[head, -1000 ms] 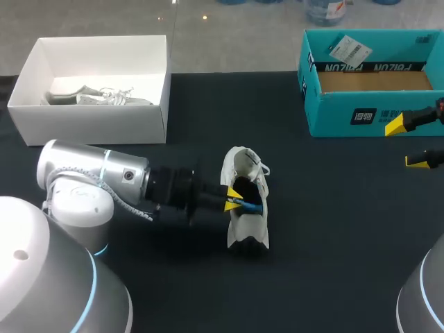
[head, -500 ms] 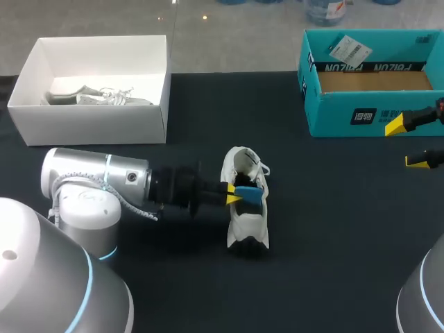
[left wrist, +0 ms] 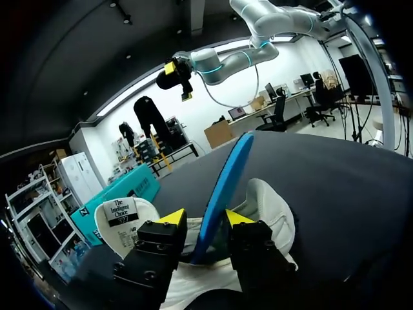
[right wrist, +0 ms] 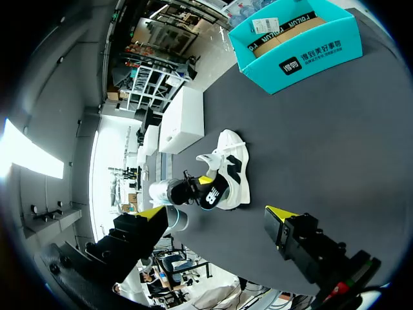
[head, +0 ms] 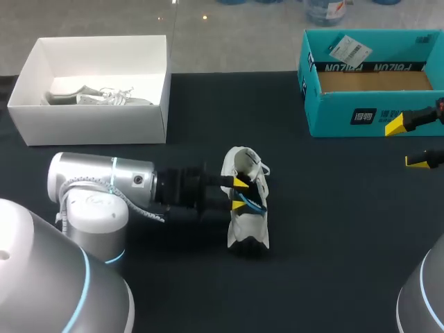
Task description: Take the shoe out of the shoebox, open the shoe tongue, remove and reinsert the insole, then place the shoe into the shoebox
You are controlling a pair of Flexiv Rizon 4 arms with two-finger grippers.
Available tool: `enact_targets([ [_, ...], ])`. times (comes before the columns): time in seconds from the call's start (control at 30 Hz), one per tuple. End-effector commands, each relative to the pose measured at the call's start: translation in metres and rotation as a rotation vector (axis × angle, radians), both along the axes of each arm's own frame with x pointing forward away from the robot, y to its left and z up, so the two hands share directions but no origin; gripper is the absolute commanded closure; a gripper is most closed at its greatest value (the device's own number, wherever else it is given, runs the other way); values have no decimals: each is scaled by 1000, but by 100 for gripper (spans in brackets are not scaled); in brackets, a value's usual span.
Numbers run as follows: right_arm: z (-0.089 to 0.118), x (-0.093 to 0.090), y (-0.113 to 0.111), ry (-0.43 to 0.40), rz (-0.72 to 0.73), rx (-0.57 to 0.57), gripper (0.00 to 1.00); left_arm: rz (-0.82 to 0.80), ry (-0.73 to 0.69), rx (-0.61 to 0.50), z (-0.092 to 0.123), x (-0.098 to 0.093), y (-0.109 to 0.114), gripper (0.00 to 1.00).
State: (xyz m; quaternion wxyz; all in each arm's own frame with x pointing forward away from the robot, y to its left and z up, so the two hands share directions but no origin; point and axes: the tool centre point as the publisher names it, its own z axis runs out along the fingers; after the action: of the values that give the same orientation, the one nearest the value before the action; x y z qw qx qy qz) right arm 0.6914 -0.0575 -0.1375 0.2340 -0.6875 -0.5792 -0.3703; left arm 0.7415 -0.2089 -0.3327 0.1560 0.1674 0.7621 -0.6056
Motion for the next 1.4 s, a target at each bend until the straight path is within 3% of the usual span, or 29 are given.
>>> enact_targets([
  [0.03,-1,0,0,2,-1,-2,0,-16,-10,-3,11,-10,12,63],
  [0.3,-1,0,0,2,-1,-2,0,-69,-11,-10,20,-26,12,71],
  [0.33,-1,0,0,2,-1,-2,0,-75,-10,-9,19,-27,11,75],
  [0.4,-1,0,0,2,-1,-2,0,-90,-3,1,16,-29,9,100],
  [0.57,-1,0,0,2,-1,-2,0,-103,5,17,8,-29,5,100],
  [1.1,-1,0,0,2,-1,-2,0,-21,-46,47,-11,10,-3,100],
  [1.37,-1,0,0,2,-1,-2,0,-18,-36,66,-9,7,2,100],
  [1.4,-1,0,0,2,-1,-2,0,-19,-34,66,-7,5,3,89],
])
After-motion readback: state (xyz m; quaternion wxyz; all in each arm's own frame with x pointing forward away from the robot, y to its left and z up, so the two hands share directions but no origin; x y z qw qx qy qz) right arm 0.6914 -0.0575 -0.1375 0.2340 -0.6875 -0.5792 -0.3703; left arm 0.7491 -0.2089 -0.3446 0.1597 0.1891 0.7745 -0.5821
